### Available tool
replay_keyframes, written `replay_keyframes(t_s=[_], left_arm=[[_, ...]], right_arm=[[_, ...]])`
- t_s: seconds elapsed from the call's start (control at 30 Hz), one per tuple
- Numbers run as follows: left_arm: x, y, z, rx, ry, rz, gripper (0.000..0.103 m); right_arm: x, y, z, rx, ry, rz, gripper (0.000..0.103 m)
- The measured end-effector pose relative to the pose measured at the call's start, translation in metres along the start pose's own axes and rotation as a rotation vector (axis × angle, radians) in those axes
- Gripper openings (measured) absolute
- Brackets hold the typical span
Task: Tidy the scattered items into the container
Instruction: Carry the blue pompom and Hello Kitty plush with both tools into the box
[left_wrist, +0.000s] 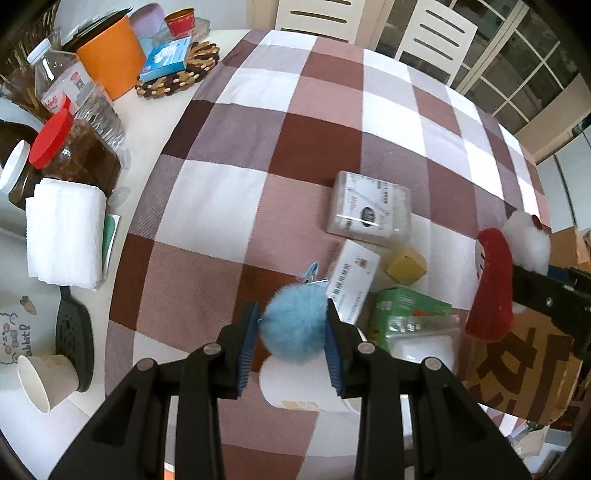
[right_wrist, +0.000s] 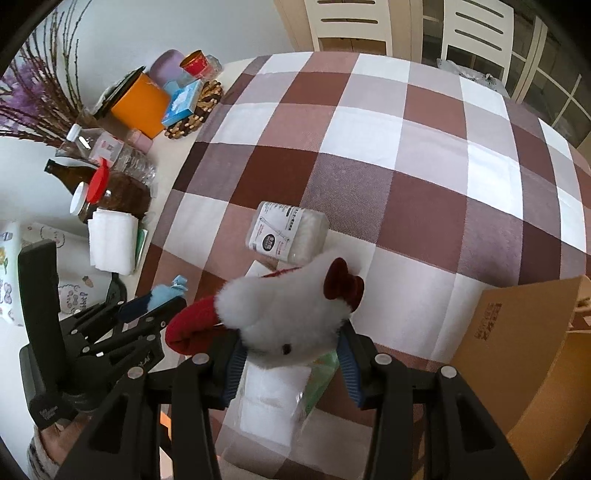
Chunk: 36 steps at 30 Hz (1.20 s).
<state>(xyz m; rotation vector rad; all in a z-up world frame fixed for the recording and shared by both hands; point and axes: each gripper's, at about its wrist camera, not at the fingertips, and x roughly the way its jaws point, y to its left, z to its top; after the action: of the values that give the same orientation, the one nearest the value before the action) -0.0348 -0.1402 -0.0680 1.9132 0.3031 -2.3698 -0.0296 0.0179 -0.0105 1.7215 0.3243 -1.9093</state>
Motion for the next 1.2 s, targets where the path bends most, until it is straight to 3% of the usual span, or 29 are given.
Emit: replay_keyframes(t_s=[0.57, 1.2], left_arm=[[-0.049, -0.058, 0.001, 0.095, -0.058, -0.034, 0.034], [-0.081, -0.167, 0.0, 0.295, -0.104, -0.124, 0.034]], right_arm=[[-0.057, -0.028, -0.037, 0.003, -0.046, 0.015, 0.045], [-0.123, -0.091, -0.085, 0.093, -0.134, -0.005, 0.045]])
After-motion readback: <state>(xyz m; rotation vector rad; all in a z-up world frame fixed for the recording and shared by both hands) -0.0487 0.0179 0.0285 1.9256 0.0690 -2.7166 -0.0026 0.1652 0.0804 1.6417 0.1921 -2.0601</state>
